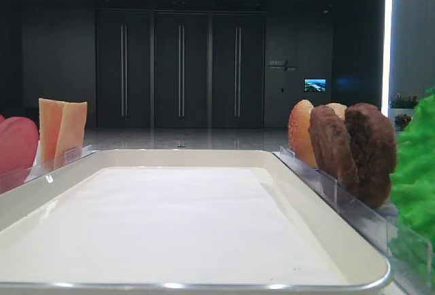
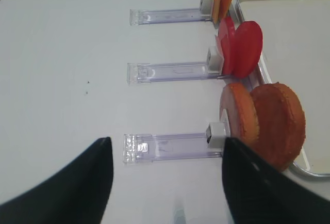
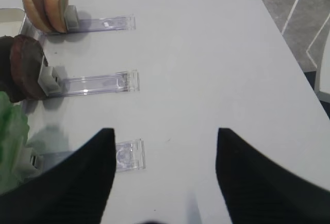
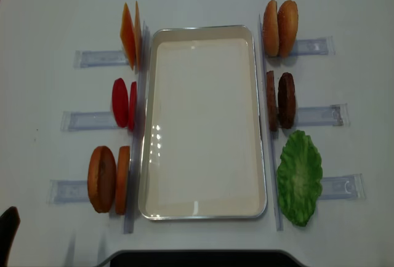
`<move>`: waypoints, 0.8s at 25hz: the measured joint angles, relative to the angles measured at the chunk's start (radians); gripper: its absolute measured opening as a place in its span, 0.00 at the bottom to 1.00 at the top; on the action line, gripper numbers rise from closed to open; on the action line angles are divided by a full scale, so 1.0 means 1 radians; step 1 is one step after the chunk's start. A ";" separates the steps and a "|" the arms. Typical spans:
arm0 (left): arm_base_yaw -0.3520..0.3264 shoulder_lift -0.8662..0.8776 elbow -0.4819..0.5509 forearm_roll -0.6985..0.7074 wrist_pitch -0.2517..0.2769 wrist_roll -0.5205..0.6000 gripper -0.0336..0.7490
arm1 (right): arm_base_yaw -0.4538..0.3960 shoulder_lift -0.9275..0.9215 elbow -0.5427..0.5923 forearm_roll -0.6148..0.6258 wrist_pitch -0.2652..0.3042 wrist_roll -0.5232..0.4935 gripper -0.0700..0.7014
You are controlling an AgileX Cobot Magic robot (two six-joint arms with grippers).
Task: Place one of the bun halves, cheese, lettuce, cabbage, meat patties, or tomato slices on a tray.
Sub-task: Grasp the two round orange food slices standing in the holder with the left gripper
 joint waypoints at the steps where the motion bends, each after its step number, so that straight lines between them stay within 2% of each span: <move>1: 0.000 0.000 0.000 0.000 0.000 0.000 0.67 | 0.000 0.000 0.000 0.000 0.000 0.000 0.62; 14: 0.000 0.000 0.000 0.000 0.000 0.000 0.47 | 0.000 0.000 0.000 0.000 0.000 0.000 0.62; 20: 0.000 0.000 0.000 0.000 0.000 0.000 0.42 | 0.000 0.000 0.000 0.000 0.000 0.000 0.62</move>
